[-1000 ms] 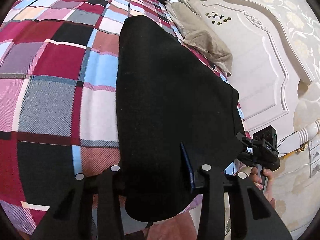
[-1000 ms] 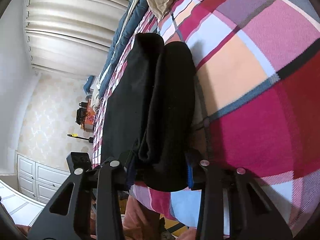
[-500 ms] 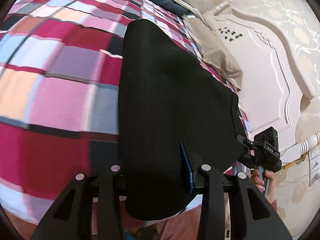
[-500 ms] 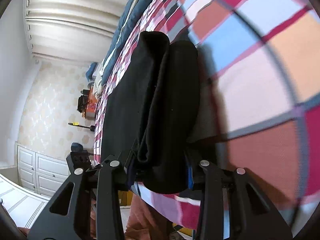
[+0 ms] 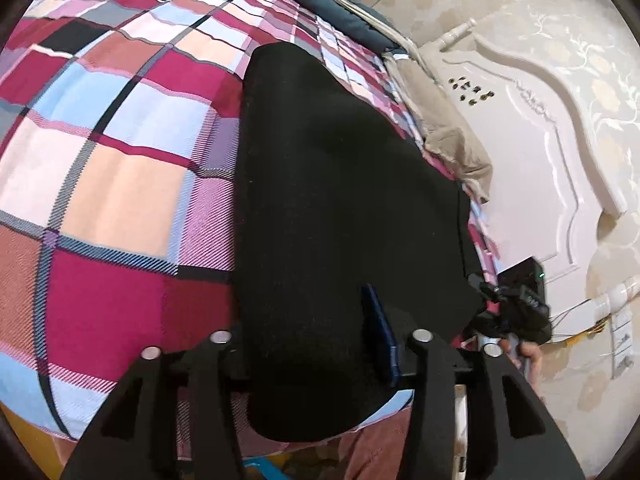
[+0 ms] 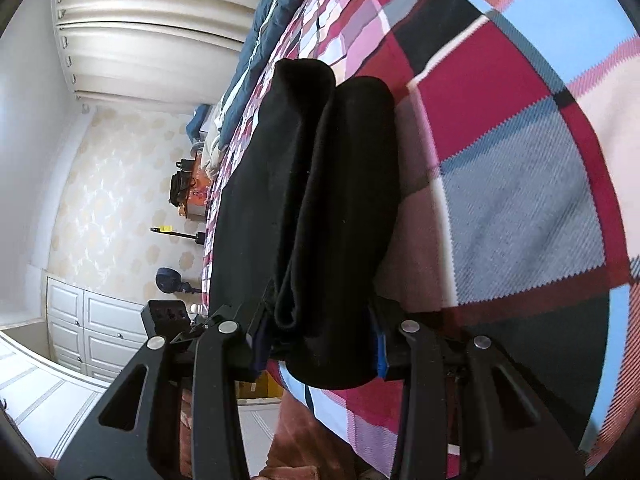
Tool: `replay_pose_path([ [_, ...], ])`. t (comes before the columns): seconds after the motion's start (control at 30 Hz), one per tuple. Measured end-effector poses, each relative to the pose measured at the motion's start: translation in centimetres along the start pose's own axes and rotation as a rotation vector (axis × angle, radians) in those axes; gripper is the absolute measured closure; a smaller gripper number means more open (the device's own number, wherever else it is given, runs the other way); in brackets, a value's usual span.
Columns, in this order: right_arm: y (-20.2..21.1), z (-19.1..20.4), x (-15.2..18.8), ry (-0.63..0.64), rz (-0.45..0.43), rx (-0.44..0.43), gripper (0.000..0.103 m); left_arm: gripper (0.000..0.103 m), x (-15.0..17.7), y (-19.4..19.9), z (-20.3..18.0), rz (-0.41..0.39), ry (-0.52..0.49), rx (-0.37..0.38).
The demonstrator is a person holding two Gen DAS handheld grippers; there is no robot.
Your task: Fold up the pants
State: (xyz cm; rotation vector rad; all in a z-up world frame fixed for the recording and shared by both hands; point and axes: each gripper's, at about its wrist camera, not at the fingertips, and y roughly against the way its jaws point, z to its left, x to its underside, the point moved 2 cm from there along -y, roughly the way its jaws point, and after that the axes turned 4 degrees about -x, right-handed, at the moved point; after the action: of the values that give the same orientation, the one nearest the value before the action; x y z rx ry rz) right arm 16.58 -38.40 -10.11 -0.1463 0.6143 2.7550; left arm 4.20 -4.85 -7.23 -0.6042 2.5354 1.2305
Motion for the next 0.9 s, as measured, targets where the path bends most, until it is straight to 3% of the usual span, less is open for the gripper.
replay_pose_path([
  [0.13, 1.1, 0.4, 0.1, 0.018, -0.014, 0.024, 0.053, 0.037, -0.3, 0.9, 0.5, -0.012, 0.056, 0.080],
  [0.23, 2.7, 0.9, -0.6, 0.047, -0.063, 0.049, 0.035, 0.026, -0.6, 2.4, 0.7, -0.027, 0.063, 0.138],
  [0.37, 3.2, 0.9, -2.7, 0.034, -0.098, 0.059, 0.026, 0.025, -2.3, 2.9, 1.1, -0.049, 0.041, 0.149],
  [0.57, 0.7, 0.8, -5.4, 0.040, -0.078, 0.044, 0.025, 0.023, -6.1, -0.7, 1.9, -0.018, 0.040, 0.131],
  [0.8, -1.3, 1.3, -5.8, 0.090, -0.033, 0.087, 0.025, 0.023, -7.4, -4.4, 1.8, 0.054, 0.008, 0.093],
  [0.83, -1.6, 1.5, -5.6, 0.106, -0.020, 0.105, 0.032, 0.023, -7.4, -4.4, 1.7, 0.064, -0.008, 0.090],
  [0.87, -2.1, 1.4, -5.4, 0.121, 0.001, 0.137, 0.047, 0.026, -7.5, -4.5, 1.5, 0.075, -0.035, 0.078],
  [0.9, -2.3, 1.4, -5.1, 0.123, 0.005, 0.135, 0.051, 0.036, -7.4, -4.5, 1.3, 0.076, -0.063, 0.044],
])
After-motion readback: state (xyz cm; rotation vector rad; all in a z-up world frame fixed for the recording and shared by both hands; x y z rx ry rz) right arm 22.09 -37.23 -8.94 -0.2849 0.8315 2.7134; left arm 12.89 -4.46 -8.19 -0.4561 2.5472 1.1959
